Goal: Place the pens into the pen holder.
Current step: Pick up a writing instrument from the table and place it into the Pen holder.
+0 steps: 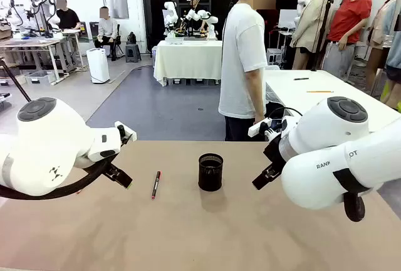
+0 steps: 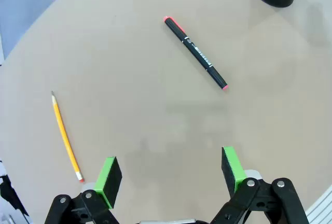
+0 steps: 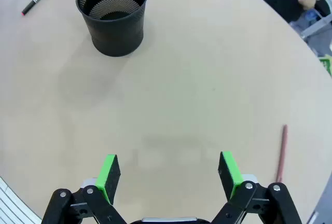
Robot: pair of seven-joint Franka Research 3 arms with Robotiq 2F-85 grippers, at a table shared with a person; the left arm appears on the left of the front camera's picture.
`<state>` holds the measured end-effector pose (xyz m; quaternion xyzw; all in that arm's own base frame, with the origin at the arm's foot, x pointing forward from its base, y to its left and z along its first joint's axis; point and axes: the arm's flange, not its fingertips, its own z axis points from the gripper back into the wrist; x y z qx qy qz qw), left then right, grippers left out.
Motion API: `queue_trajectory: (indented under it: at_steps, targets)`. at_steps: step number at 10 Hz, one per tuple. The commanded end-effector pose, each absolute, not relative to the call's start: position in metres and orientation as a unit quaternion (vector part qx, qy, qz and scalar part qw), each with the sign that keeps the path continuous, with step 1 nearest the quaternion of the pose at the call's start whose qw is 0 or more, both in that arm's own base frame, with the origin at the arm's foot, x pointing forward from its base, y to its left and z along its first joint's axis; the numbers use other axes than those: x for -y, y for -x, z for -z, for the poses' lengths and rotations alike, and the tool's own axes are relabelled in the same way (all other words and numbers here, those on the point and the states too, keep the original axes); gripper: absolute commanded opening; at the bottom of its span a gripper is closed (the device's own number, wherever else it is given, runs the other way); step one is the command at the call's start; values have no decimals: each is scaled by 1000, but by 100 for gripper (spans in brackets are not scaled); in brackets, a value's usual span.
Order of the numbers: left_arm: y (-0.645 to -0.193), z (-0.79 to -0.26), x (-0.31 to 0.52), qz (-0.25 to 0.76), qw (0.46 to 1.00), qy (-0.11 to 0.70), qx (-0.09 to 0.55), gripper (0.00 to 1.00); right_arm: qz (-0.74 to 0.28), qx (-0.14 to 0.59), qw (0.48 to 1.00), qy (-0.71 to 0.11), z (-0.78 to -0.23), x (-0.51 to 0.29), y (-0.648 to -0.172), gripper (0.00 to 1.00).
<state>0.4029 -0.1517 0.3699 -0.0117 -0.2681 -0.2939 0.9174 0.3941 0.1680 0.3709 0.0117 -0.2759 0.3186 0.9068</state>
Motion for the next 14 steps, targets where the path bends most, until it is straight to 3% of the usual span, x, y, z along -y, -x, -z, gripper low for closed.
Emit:
queue_trajectory:
  at_steps: [1,14]
  targets:
    - [-403,-370,152,294,917,12,268,100,-319,276,907,-12,-371,-168,-394,100]
    - [-403,-370,152,294,917,12,268,100,-319,276,907,-12,-371,-168,-394,100]
